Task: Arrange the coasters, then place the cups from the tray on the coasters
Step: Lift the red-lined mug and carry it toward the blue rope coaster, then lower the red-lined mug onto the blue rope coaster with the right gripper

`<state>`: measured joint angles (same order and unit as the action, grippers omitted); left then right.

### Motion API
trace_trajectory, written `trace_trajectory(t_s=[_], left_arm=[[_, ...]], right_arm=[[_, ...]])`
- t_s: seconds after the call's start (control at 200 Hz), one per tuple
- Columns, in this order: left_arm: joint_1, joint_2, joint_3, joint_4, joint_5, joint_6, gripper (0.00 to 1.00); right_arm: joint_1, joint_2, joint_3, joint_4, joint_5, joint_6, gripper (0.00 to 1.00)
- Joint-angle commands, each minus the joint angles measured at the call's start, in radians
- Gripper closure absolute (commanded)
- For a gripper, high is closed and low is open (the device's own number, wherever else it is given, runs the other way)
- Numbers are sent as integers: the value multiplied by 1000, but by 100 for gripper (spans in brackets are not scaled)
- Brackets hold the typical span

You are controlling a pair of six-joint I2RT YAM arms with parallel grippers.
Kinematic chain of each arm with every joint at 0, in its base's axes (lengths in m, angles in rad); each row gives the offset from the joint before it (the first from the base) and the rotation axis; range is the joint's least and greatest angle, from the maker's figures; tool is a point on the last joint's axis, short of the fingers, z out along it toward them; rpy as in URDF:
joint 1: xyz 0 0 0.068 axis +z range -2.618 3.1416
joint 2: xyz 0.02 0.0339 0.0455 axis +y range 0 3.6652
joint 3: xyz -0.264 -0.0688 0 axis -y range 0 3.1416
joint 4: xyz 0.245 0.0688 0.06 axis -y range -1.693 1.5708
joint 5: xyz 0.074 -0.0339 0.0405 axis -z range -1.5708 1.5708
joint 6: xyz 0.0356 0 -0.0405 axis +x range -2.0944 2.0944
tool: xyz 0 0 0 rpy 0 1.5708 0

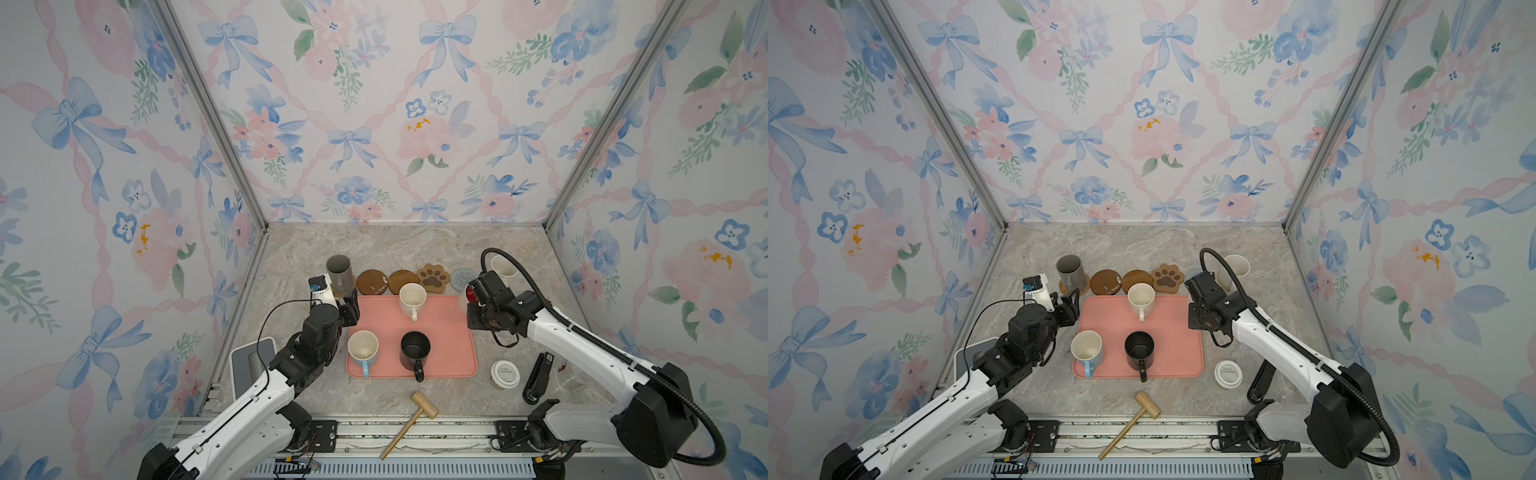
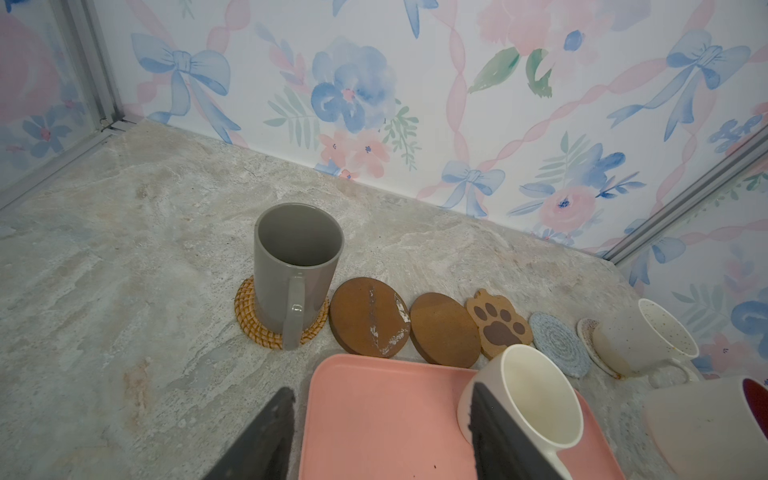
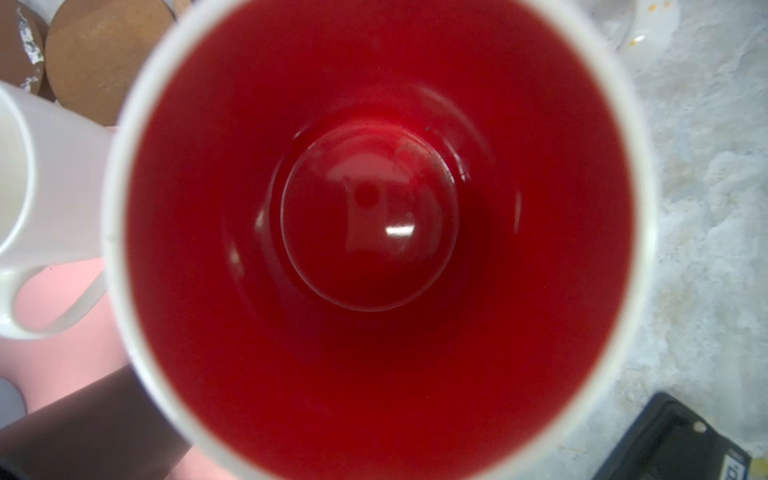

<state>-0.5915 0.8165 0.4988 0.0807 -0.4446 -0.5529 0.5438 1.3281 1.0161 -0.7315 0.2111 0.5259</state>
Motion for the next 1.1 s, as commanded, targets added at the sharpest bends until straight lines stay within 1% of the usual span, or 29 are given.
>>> trace_trajectory(t_s=[0.0, 0.32, 0.52, 0.55, 0.635, 0.83, 1.095], left_arm=[[-5, 10, 14, -6, 1, 10, 37], [-5, -47, -13, -9, -18, 19, 36], [-6, -74, -19, -13, -23, 20, 36], [-6, -74, -19, -13, -20, 20, 36], [-6, -70, -17, -13, -20, 21, 36], [-5, -52, -11, -12, -17, 21, 36], [-5, -43, -9, -13, -25, 24, 36]], right_arm=[[-40, 42, 90, 92, -5, -79, 100], [-142, 215, 244, 124, -49, -153, 100], [-173, 321, 346, 121, -71, -182, 100], [-177, 364, 360, 117, -72, -187, 100], [-188, 409, 395, 114, -75, -196, 100], [-205, 480, 435, 116, -71, -206, 100], [-222, 527, 438, 127, -73, -212, 100]])
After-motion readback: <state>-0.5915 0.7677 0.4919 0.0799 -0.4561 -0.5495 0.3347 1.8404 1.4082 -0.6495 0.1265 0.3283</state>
